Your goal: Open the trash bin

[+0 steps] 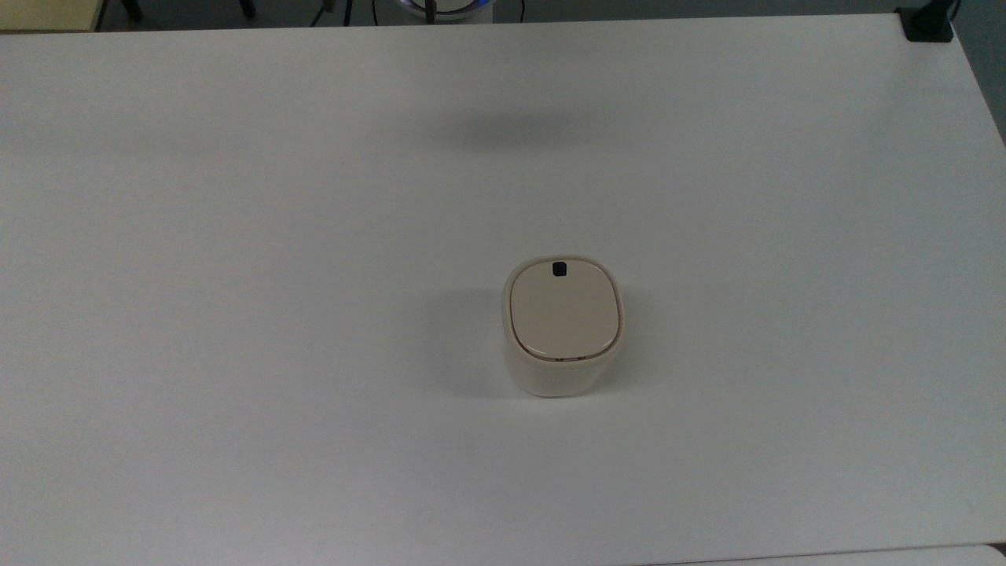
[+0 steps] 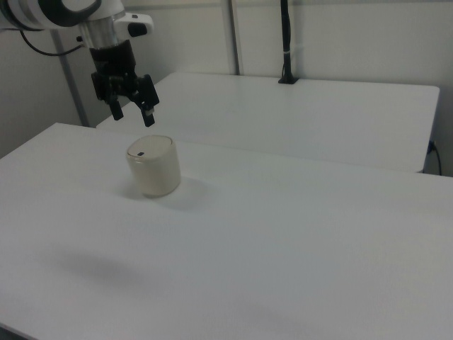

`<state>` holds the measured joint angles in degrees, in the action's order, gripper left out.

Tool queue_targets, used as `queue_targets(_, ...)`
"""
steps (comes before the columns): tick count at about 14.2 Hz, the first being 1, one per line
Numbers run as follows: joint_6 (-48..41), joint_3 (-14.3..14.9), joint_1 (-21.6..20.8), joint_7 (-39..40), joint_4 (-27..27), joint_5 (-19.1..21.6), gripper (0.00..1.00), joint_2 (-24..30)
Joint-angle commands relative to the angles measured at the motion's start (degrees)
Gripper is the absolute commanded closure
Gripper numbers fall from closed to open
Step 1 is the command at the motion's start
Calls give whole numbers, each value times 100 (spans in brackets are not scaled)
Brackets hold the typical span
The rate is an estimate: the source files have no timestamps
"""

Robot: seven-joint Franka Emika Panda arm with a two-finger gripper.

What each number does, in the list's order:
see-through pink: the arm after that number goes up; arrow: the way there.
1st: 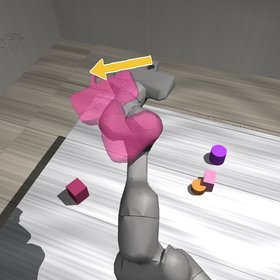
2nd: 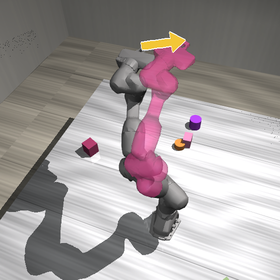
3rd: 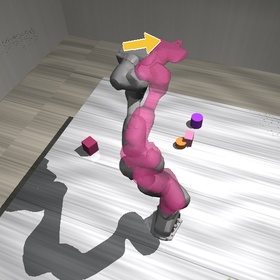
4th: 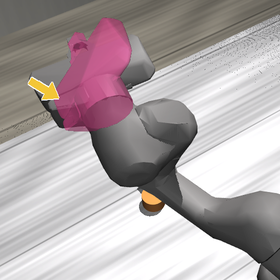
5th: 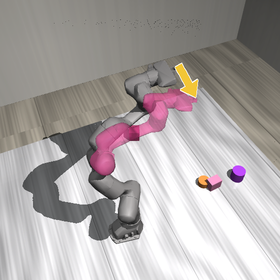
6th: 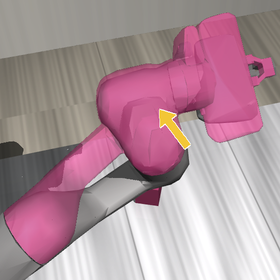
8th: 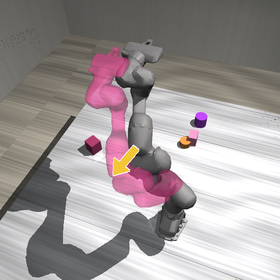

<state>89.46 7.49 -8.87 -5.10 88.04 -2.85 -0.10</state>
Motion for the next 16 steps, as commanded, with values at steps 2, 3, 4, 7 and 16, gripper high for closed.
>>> queue_targets(2,107,-46,61,36,161,91,0,133)
queue_targets(3,107,-46,61,44,169,91,0,142)
queue_targets(4,107,-46,52,44,187,91,0,133)
queue_targets(7,90,-46,70,560,178,109,0,124)
queue_targets(16,-1166,-46,228,2659,64,91,0,160)
